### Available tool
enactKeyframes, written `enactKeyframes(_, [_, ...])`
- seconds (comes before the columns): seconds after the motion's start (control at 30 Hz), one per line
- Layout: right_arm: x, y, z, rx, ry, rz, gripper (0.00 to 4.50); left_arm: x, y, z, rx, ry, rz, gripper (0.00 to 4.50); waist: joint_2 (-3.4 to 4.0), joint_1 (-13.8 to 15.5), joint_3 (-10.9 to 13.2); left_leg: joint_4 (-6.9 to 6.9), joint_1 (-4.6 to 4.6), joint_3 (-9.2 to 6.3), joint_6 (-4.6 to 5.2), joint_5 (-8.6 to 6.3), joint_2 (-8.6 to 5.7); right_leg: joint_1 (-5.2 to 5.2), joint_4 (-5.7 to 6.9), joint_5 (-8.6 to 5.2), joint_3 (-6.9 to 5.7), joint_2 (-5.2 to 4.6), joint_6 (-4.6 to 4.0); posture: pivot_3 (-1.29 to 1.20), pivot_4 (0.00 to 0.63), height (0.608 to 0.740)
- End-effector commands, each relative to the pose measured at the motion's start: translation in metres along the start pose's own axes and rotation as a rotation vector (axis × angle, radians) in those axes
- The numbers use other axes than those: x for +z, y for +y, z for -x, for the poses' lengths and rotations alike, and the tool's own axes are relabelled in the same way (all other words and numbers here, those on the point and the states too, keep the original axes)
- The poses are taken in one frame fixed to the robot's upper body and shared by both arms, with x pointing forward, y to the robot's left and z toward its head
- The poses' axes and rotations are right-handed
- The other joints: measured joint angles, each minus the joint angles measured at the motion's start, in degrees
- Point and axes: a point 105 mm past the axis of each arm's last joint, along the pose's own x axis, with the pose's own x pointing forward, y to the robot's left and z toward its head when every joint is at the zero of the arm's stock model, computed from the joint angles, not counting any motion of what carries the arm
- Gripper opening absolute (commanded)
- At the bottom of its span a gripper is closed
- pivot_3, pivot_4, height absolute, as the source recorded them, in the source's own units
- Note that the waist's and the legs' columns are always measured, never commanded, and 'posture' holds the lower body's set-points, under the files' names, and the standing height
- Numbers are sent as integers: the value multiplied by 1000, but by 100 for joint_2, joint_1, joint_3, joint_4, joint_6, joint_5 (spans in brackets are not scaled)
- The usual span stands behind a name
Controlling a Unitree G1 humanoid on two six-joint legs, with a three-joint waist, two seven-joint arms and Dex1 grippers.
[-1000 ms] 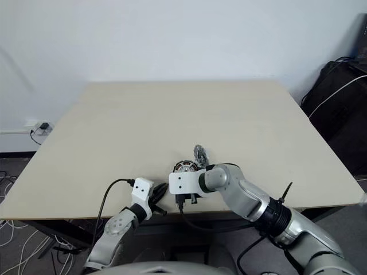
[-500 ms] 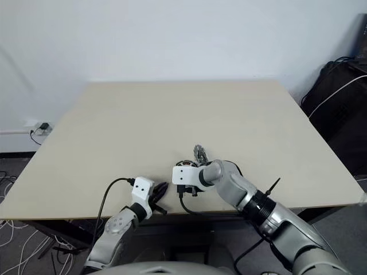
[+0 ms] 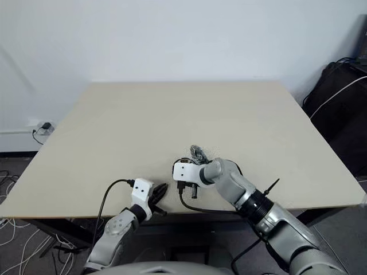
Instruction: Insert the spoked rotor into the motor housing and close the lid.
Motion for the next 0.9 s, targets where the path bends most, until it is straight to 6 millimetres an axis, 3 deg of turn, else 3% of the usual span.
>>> enactKeyframes(0.03, [2,-6,12,-42,-28,-77,99,11,-2,-2,-7,-41,-5,295,0,21,0,0,-1,0,1,-1,0,0,-2,0,0,-1,0,0,0,740])
enactKeyframes(0.57, [14,20,25,-18,-48,-201,99,8,-6,-3,-22,-32,2,295,-1,20,1,-2,-12,1,12,-11,-2,-9,-9,-4,1,-4,-1,0,0,740])
enactKeyframes(0.83, [14,4,14,-94,-50,-310,99,7,-6,-3,-19,-31,4,295,-1,-2,1,-2,-10,1,11,-11,-1,-9,-8,-4,2,-3,-1,0,0,740])
enactKeyframes(0.9, [12,-2,10,-127,-45,-357,819,8,-5,-3,-17,-31,4,295,-1,-5,1,-2,-9,1,10,-10,-1,-9,-6,-4,2,-3,0,0,0,740])
